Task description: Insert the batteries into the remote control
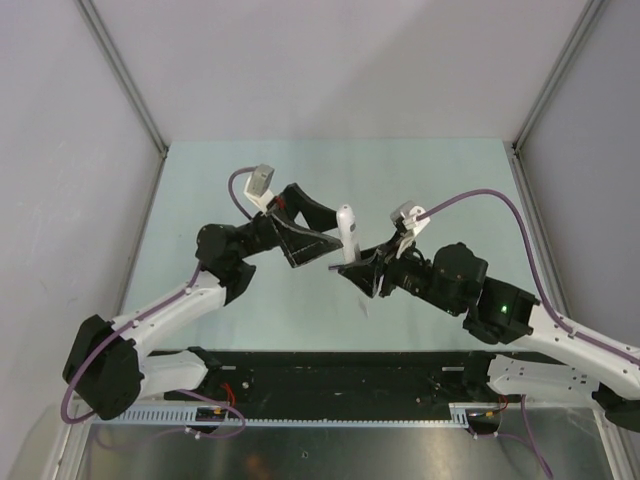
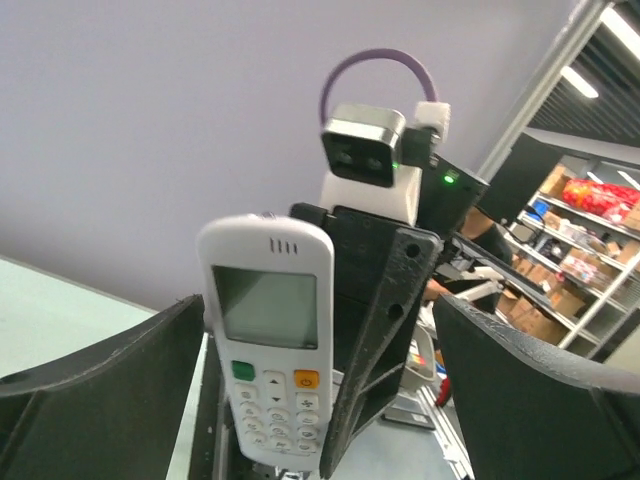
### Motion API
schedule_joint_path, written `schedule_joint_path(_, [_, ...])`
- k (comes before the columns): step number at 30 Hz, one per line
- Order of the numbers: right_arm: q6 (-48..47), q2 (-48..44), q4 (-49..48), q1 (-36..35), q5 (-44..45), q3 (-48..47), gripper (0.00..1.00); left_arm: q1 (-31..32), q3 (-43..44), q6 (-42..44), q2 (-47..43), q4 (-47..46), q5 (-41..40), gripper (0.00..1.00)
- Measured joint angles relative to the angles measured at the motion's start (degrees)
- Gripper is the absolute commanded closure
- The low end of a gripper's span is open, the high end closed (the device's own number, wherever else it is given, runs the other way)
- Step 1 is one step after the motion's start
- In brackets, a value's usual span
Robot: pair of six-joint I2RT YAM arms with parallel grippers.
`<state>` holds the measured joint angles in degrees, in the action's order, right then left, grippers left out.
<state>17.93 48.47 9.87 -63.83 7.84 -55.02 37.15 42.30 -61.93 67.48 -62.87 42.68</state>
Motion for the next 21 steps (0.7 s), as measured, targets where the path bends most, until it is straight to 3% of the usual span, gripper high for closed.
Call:
schedule_joint_path(3, [-0.68, 0.00, 5.27, -1.09, 3.10, -1.57, 1.00, -2.21, 0.00, 0.52, -0.11, 1.77, 0.02, 0.00])
schedule_joint_path(9, [-0.85, 0.42, 12.79, -3.34, 10.49, -3.39, 1.00, -3.48, 0.24, 8.09, -2.05, 16.46, -2.14, 0.00])
schedule_joint_path(21, [0.02, 7.30, 16.52, -3.52, 18.10, -3.50, 1.00, -3.45, -0.42, 14.19, -2.89, 29.40, -10.03, 0.00])
